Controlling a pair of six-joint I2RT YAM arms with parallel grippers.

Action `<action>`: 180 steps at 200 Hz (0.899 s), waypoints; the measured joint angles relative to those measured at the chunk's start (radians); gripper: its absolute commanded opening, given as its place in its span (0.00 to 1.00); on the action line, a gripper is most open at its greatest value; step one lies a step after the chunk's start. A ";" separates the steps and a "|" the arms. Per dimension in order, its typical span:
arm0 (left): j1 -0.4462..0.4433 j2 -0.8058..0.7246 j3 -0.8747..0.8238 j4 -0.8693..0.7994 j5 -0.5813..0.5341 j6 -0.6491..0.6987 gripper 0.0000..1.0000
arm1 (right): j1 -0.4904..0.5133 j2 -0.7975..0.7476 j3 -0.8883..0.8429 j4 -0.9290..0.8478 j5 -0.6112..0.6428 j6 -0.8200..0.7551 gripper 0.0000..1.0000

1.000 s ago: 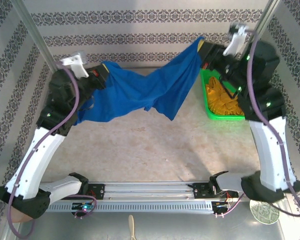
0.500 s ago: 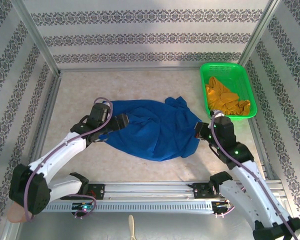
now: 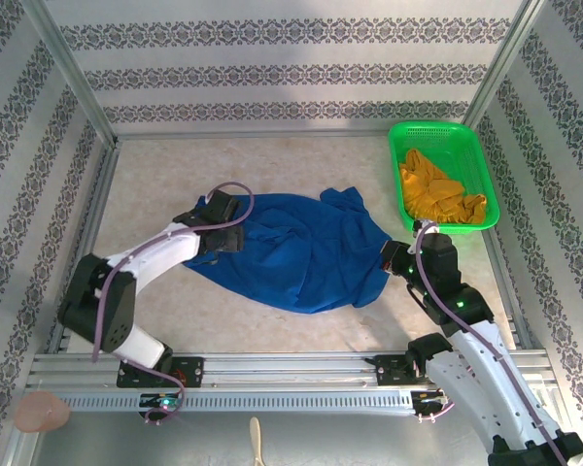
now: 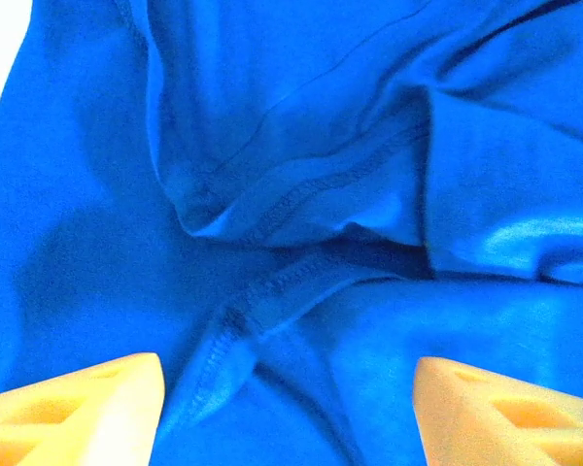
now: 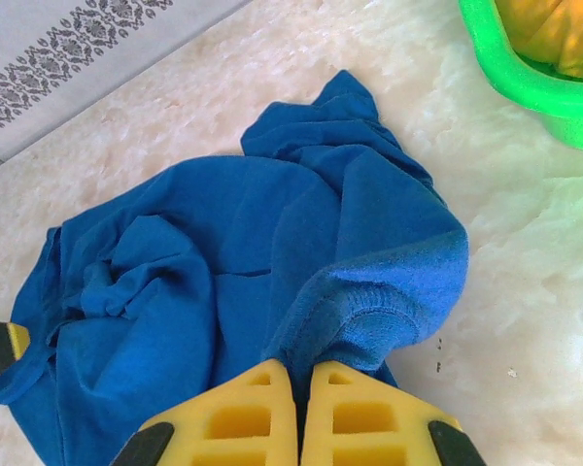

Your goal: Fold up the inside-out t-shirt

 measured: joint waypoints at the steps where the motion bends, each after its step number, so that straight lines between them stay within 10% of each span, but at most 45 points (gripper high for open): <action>1: 0.000 0.003 0.002 -0.001 -0.002 0.001 0.64 | 0.000 0.000 0.000 0.000 0.000 0.000 0.00; 99: 0.000 0.148 0.066 -0.039 -0.101 0.101 0.55 | -0.032 0.002 0.000 0.012 -0.026 0.000 0.00; 134: 0.000 0.212 0.073 -0.038 -0.100 0.113 0.30 | -0.043 0.002 0.000 0.012 -0.034 0.000 0.00; 150: -0.001 0.251 0.096 -0.039 -0.101 0.117 0.00 | -0.046 0.002 0.000 0.012 -0.040 0.000 0.00; 180: 0.003 0.276 0.203 -0.075 -0.095 0.150 0.00 | -0.059 0.024 0.018 0.008 -0.057 -0.001 0.00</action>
